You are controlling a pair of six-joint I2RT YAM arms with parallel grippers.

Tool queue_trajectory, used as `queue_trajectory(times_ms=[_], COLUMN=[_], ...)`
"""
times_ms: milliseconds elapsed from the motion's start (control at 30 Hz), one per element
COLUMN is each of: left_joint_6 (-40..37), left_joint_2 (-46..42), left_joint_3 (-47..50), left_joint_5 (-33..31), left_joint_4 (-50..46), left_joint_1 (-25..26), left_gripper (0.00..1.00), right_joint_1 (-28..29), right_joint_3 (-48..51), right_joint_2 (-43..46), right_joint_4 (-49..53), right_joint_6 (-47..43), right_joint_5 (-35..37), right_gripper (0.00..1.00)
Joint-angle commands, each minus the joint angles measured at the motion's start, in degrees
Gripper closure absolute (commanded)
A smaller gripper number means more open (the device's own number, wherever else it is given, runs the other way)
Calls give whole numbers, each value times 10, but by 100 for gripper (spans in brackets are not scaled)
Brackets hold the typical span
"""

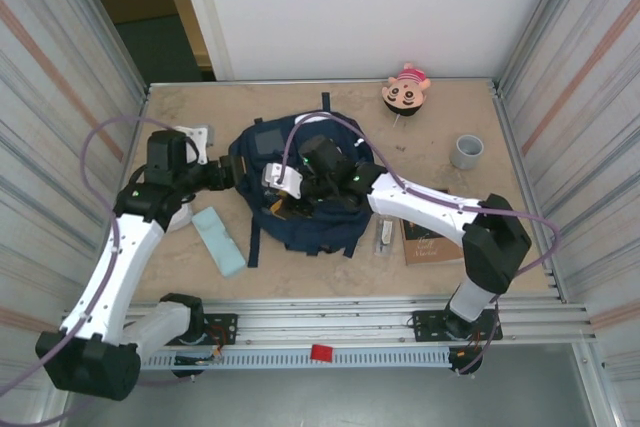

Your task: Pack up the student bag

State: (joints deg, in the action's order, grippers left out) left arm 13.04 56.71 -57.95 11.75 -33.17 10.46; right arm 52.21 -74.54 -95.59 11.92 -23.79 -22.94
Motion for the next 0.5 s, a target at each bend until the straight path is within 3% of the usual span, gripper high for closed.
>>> queue_trajectory(times_ms=[0,67,233,367,467], left_joint_6=[-45,-89,-152,-204,-182], left_joint_2=[-19,-32,-61,-55,0], left_joint_3=[-5,7,61,99,82], left_joint_5=[-24,3,79,68,10], left_joint_4=[-20,-3,69,129,146], left_joint_1=[-2,-2,11,90,169], left_gripper=[22,20,17,17,16], right_joint_1=[2,-4,-67,-157,-244], right_joint_3=[-30,-20,34,92,133], right_joint_2=[25,51,131,195,237], right_joint_4=[-55,-40,30,129,217], right_joint_6=[70,137,344,475,504], right_joint_5=[-19,-4,-3,15,39], right_gripper=[45,37,29,30,31])
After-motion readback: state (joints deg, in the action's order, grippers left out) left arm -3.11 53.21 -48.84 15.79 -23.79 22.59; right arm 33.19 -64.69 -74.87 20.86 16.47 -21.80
